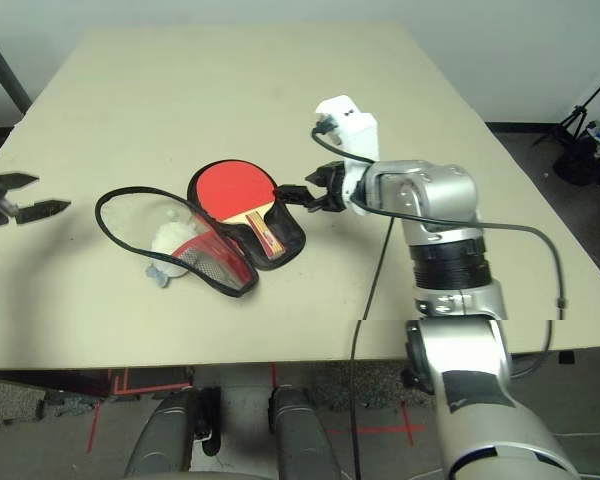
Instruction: Store the ping-pong paddle in its case and zip it.
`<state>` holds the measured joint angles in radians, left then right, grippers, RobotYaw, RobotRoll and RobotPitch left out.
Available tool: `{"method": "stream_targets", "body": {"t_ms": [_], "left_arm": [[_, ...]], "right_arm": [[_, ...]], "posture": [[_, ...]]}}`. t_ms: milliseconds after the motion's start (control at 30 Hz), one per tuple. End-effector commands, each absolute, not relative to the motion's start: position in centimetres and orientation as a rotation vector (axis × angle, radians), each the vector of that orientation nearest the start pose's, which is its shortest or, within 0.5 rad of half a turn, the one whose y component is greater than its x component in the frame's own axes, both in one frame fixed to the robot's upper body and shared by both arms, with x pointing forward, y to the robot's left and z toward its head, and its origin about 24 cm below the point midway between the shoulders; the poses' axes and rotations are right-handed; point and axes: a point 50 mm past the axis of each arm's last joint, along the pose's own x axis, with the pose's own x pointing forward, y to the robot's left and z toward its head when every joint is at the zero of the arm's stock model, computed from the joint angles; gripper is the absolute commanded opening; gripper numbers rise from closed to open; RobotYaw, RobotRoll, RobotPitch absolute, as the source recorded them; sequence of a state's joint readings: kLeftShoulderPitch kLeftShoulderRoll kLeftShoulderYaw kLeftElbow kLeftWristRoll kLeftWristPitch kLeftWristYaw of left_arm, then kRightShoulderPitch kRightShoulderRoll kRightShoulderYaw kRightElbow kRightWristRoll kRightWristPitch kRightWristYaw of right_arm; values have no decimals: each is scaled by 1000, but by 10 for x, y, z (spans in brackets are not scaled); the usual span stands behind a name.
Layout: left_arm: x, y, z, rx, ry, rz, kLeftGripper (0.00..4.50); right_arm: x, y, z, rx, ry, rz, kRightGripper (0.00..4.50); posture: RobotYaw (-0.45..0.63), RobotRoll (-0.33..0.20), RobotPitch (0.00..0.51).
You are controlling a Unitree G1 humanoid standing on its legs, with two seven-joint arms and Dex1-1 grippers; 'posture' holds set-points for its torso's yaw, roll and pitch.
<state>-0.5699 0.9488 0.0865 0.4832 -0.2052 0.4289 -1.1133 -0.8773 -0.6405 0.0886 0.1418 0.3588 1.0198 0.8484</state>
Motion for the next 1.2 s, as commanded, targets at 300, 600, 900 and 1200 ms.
{"method": "stream_targets", "body": {"t_ms": [300, 600, 900, 1200], "left_arm": [[301, 224, 177, 266, 563, -1072, 4500], [345, 160, 221, 236, 339, -1203, 4500], [382, 143, 216, 218, 187, -1080, 4500], [353, 166, 201, 293, 222, -1100, 4500]], "right_arm": [[338, -196, 211, -257, 324, 902, 4474], [345, -218, 214, -207, 363, 741, 4474], [344, -218, 197, 158, 568, 652, 4474], [337, -207, 172, 523, 823, 617, 4474]], "posture": [[-44, 0, 147], [-68, 0, 141], [-79, 0, 138], [-39, 0, 144]]}}
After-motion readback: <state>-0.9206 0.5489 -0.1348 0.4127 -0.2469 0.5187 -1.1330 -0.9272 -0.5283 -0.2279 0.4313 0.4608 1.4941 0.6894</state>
